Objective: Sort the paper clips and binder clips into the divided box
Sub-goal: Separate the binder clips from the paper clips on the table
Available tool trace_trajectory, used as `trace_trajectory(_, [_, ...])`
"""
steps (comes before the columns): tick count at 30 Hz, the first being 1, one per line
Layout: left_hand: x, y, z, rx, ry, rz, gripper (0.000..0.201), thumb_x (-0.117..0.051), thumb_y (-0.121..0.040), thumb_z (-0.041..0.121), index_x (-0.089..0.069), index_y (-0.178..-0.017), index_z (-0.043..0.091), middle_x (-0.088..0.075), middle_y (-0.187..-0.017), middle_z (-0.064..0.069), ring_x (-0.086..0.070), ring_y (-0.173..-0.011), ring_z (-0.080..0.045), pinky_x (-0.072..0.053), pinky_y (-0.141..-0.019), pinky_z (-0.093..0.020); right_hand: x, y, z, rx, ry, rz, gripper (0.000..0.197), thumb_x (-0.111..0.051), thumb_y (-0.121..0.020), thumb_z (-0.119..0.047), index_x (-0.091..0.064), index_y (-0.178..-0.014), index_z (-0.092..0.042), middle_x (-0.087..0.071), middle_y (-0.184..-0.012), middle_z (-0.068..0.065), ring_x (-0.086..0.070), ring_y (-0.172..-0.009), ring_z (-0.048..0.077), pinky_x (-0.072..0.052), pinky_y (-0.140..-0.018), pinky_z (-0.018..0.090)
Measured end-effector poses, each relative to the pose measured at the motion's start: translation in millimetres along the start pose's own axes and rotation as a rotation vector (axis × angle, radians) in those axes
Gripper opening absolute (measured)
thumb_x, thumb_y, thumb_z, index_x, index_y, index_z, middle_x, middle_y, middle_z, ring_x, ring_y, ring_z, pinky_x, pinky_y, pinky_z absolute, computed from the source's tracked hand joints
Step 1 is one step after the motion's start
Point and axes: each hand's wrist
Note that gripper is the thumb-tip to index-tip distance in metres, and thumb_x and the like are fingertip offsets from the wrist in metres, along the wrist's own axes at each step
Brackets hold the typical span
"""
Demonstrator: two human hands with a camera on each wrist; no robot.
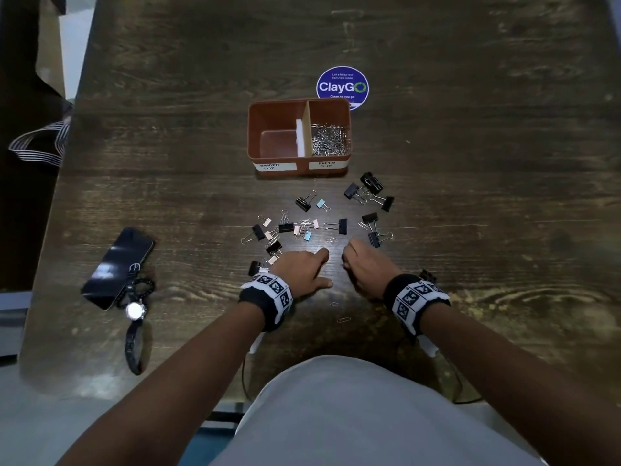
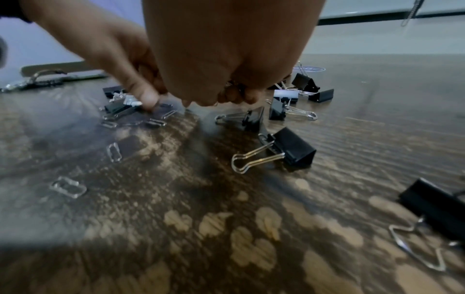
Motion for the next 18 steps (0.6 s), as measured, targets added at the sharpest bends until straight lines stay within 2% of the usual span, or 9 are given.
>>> trace_trajectory(3, [-6,3,6,-0.015,-0.073,0.002,0.059,-0.057,-0.083,0.064,-0.036,-0.108,0.016,-0.064,-0.090,-0.005,-0.062,-0.078,-0.028,-0.043,-0.060,-0.036,9,-4,3,-0.040,-0.149,0.003,0.014,-0.051,-0.088,0.002,-0.047,-0.095,-0.010,-0.050,-0.092,0.005,-0.041,-0.072,0.014,-0.041,-0.067,0.026])
trace_trajectory(6, [-12,4,9,-0.001,-0.048,0.022,0.046,-0.052,-0.092,0.054,-0.041,-0.108,0.012,-0.064,-0.096,-0.007,-0.064,-0.083,-0.028,-0.049,-0.065,-0.040,11,-12,10,-0.190,-0.348,-0.016,0.025,-0.042,-0.088,0.004,-0.040,-0.087,-0.021,-0.052,-0.086,0.002,-0.050,-0.073,0.020,-0.050,-0.068,0.039])
trace_trajectory(7, [-12,5,9,-0.005,-0.059,0.022,0.040,-0.047,-0.096,0.050,-0.044,-0.106,0.012,-0.064,-0.097,-0.008,-0.064,-0.084,-0.028,-0.050,-0.068,-0.040,13,-15,12,-0.242,-0.427,-0.009,0.024,-0.043,-0.090,0.002,-0.040,-0.085,-0.022,-0.053,-0.085,0.002,-0.053,-0.075,0.021,-0.051,-0.067,0.039])
trace_trajectory(10, [-13,6,10,-0.060,-0.152,0.013,0.036,-0.037,-0.102,0.044,-0.048,-0.107,0.011,-0.063,-0.101,-0.007,-0.065,-0.084,-0.027,-0.046,-0.062,-0.036,31,-23,15,-0.346,-0.585,0.026,0.007,-0.046,-0.097,-0.012,-0.048,-0.092,-0.017,-0.054,-0.087,-0.003,-0.053,-0.079,0.011,-0.041,-0.064,0.018])
trace_trajectory(11, [-13,6,11,-0.071,-0.178,0.007,0.035,-0.035,-0.103,0.042,-0.049,-0.108,0.010,-0.063,-0.101,-0.007,-0.065,-0.083,-0.027,-0.043,-0.059,-0.034,42,-27,15,-0.370,-0.636,0.057,0.003,-0.048,-0.097,-0.014,-0.050,-0.096,-0.015,-0.055,-0.090,-0.004,-0.052,-0.080,0.008,-0.040,-0.066,0.016])
trace_trajectory(15, [-8,4,16,-0.078,-0.212,-0.055,0.027,-0.031,-0.104,0.029,-0.046,-0.112,0.008,-0.063,-0.101,-0.011,-0.064,-0.079,-0.029,-0.047,-0.062,-0.038,84,-61,23,-0.403,-0.752,0.209,0.010,-0.056,-0.095,-0.020,-0.060,-0.104,-0.017,-0.061,-0.103,-0.004,-0.055,-0.094,0.009,-0.043,-0.087,0.026])
trace_trajectory(18, [7,-2,14,-0.059,-0.067,-0.045,0.019,-0.033,-0.102,0.024,-0.042,-0.110,0.010,-0.064,-0.092,-0.011,-0.060,-0.069,-0.027,-0.052,-0.064,-0.042,119,-96,33,-0.383,-0.789,0.305,0.007,-0.060,-0.092,-0.023,-0.062,-0.097,-0.028,-0.066,-0.105,-0.005,-0.061,-0.099,0.011,-0.048,-0.091,0.032])
Point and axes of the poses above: each hand's wrist, its own y-axis away from the middle knuckle, its own x-axis out of the back of the hand, z = x × y
